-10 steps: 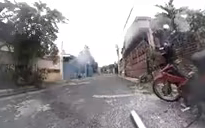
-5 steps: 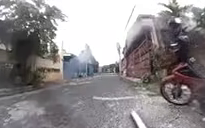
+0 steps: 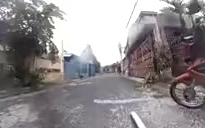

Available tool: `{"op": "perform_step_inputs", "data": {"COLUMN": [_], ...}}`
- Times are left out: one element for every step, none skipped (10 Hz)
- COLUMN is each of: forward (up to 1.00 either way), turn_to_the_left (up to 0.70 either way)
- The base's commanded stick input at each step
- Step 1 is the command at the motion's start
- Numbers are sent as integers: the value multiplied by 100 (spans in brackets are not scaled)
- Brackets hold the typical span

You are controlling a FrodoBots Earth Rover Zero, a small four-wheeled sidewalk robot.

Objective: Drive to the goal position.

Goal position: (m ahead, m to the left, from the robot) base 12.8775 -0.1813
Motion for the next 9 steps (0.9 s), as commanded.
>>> {"op": "perform_step_inputs", "data": {"forward": [50, 50, 50, 50, 50, 50, 50, 50, 50], "turn_to_the_left": [-50, -50, -46, -17, -6, 0, 0, 0, 0]}}
